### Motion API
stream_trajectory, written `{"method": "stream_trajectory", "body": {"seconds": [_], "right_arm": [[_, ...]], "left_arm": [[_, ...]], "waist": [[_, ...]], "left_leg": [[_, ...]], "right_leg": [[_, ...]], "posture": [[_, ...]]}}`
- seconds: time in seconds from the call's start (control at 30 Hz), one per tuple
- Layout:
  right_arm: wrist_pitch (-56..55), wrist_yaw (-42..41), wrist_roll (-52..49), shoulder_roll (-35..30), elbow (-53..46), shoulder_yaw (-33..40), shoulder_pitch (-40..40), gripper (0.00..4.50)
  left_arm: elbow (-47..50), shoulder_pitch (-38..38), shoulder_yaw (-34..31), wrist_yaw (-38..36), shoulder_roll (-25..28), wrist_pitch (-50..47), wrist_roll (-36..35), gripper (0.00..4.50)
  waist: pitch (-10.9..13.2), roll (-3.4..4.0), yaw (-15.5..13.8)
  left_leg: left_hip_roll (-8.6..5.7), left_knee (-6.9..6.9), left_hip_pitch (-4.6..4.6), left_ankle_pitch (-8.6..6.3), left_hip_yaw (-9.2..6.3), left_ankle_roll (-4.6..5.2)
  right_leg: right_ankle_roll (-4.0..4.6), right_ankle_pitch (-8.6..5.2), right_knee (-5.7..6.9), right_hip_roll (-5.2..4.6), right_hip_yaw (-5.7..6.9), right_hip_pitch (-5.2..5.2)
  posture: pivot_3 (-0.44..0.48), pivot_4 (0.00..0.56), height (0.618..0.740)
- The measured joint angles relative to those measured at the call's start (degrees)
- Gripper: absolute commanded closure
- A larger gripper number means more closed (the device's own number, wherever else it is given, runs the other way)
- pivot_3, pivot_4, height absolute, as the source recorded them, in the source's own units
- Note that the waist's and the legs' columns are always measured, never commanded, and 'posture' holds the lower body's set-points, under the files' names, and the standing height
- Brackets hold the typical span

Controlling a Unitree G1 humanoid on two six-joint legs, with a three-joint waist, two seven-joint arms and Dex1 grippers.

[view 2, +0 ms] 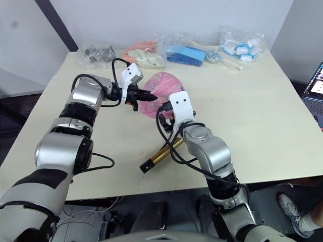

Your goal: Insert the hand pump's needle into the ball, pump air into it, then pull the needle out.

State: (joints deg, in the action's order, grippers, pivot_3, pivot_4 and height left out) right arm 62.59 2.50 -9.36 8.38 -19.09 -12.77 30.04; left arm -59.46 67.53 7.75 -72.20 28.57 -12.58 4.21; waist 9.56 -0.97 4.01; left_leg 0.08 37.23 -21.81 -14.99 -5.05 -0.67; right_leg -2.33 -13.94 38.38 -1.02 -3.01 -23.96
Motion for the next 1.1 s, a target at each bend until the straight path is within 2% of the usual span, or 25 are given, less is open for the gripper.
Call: {"method": "stream_trajectory", "body": {"seconds": [0.13, 0.17, 0.93, 0.97, 1.03, 1.1], "right_arm": [[1.1, 1.1, 0.0, 0.1, 0.3, 2.8, 0.1, 0.43], [1.1, 1.5, 0.0, 0.1, 0.5, 3.5, 0.1, 0.93], [-1.9, 1.6, -1.0, -0.3, 8.1, 5.1, 4.9, 0.93], [-2.2, 1.6, -1.1, -0.3, 8.2, 5.1, 5.1, 1.47], [-2.7, 1.5, -1.3, -0.3, 8.6, 5.0, 5.3, 2.24], [-2.7, 1.5, -1.3, -0.3, 8.8, 4.8, 5.3, 2.24]], "left_arm": [[0.5, -0.5, -0.3, 0.2, -0.1, 0.5, -0.3, 4.5], [0.6, -0.6, -0.4, 0.3, -0.1, 0.4, -0.3, 4.5], [2.5, -1.7, -0.4, 1.2, 0.2, 0.5, -1.0, 4.5], [2.5, -1.7, -0.4, 1.3, 0.2, 0.5, -1.0, 4.5], [2.5, -1.7, -0.4, 1.3, 0.2, 0.5, -1.0, 4.5], [2.5, -1.7, -0.5, 1.3, 0.2, 0.5, -1.0, 4.5]], "waist": [[0.0, 0.0, -0.1], [0.0, 0.0, -0.1], [0.0, 0.02, 0.0], [0.0, 0.02, 0.0], [0.0, 0.02, 0.0], [0.0, 0.02, 0.0]], "left_leg": [[0.0, 0.01, -0.01, 0.0, 0.0, 0.0], [0.0, 0.01, -0.01, 0.0, 0.0, 0.0], [-0.01, 0.01, -0.02, 0.0, 0.0, 0.0], [-0.01, 0.01, -0.02, 0.0, 0.0, 0.0], [-0.01, 0.01, -0.02, 0.0, 0.0, 0.0], [-0.01, 0.01, -0.02, 0.0, 0.0, 0.0]], "right_leg": [[0.02, 0.01, 0.0, 0.0, 0.01, 0.0], [0.02, 0.01, 0.0, 0.0, 0.0, 0.0], [0.04, 0.02, 0.0, 0.0, 0.01, -0.01], [0.04, 0.02, 0.0, 0.0, 0.01, -0.01], [0.04, 0.02, 0.0, 0.0, 0.01, -0.01], [0.04, 0.02, 0.0, 0.0, 0.0, -0.01]], "posture": [[0.0, 0.15, 0.74], [0.0, 0.15, 0.74], [0.0, 0.15, 0.74], [0.0, 0.15, 0.74], [0.0, 0.15, 0.74], [0.0, 0.15, 0.74]]}}
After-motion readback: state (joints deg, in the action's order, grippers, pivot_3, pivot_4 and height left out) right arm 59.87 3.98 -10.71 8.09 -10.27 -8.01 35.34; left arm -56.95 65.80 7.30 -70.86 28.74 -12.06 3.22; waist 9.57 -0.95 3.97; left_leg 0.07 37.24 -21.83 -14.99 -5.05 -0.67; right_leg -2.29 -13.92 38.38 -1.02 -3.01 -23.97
